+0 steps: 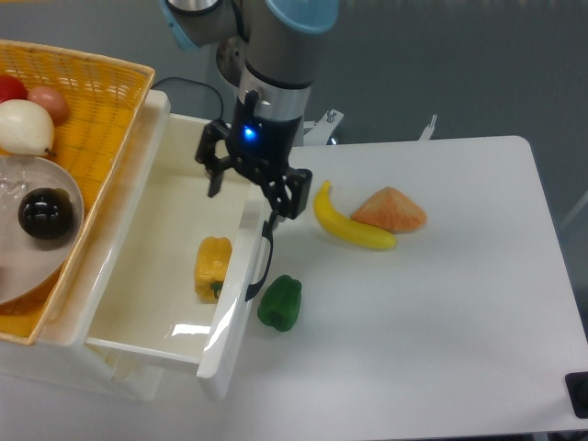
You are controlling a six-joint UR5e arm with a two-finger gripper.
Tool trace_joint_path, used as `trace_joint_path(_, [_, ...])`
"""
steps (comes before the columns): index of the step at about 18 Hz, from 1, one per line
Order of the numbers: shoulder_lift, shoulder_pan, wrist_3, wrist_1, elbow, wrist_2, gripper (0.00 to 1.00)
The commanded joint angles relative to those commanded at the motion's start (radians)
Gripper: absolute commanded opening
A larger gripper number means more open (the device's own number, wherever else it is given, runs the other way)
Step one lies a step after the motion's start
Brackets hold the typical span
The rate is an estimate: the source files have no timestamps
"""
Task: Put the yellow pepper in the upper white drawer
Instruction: 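Open the gripper to release the pepper into the drawer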
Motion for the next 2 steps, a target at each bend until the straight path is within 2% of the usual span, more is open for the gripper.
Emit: trace_joint_path(2, [-0.011, 0.008, 0.025, 0.006, -0.002, 0.006, 1.00])
